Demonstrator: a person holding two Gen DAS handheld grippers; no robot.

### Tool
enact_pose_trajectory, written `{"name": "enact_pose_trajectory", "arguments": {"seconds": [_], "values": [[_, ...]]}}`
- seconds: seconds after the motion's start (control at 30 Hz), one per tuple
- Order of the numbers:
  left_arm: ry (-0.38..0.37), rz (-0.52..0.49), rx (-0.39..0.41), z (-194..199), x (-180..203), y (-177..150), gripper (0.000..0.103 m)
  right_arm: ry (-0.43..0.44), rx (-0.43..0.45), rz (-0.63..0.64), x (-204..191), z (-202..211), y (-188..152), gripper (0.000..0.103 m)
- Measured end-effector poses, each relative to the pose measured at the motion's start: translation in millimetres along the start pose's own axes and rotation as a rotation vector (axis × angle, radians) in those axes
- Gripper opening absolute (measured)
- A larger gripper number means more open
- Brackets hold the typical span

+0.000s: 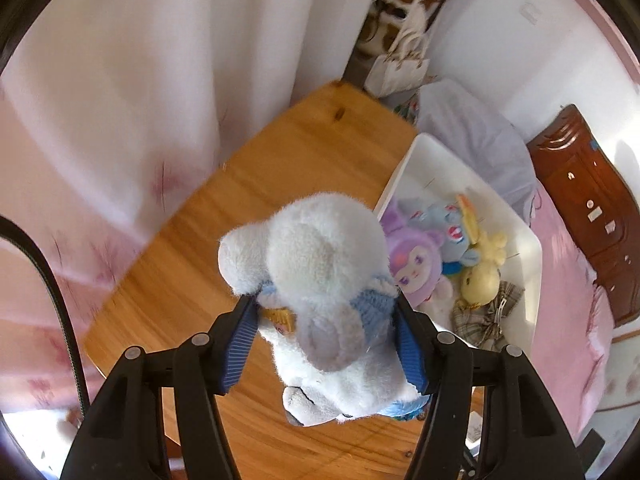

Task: Organize objects
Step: 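Carry the bear and box over the tray with both tools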

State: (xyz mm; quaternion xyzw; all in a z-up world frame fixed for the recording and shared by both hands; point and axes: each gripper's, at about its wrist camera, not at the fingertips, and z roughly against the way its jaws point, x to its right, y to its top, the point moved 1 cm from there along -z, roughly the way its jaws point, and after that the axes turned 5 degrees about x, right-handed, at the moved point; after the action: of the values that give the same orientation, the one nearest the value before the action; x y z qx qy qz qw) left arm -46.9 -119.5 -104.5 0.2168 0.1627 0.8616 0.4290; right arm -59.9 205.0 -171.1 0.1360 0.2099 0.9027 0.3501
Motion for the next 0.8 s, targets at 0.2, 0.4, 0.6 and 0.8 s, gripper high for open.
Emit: {"name": "enact_pose_trajectory", "arguments": {"seconds": [0.2,0.4,0.6,0.8], "values": [[-0.008,-0.085,0.049,12.7,29.7,20.2,0.066,-0.051,0.07,-0.031,17.0,8.3,13.1,0.032],[0.004,-0.201,0.061,-1.1,65.8,34.9,0.066,-0.068,0.14,-0.074,39.4,9.0,25.3,0.032],[0.001,-0.281,0.042,-16.1,99.7,43.1,0.066,-0.064,0.191,-0.118,58.1,4.3,31.2,0.032],[-0.008,-0.39,-0.013,-40.9,135.2,41.2,0.066,-0.122,0.226,-0.225,79.3,-5.7,37.9,0.032]]}}
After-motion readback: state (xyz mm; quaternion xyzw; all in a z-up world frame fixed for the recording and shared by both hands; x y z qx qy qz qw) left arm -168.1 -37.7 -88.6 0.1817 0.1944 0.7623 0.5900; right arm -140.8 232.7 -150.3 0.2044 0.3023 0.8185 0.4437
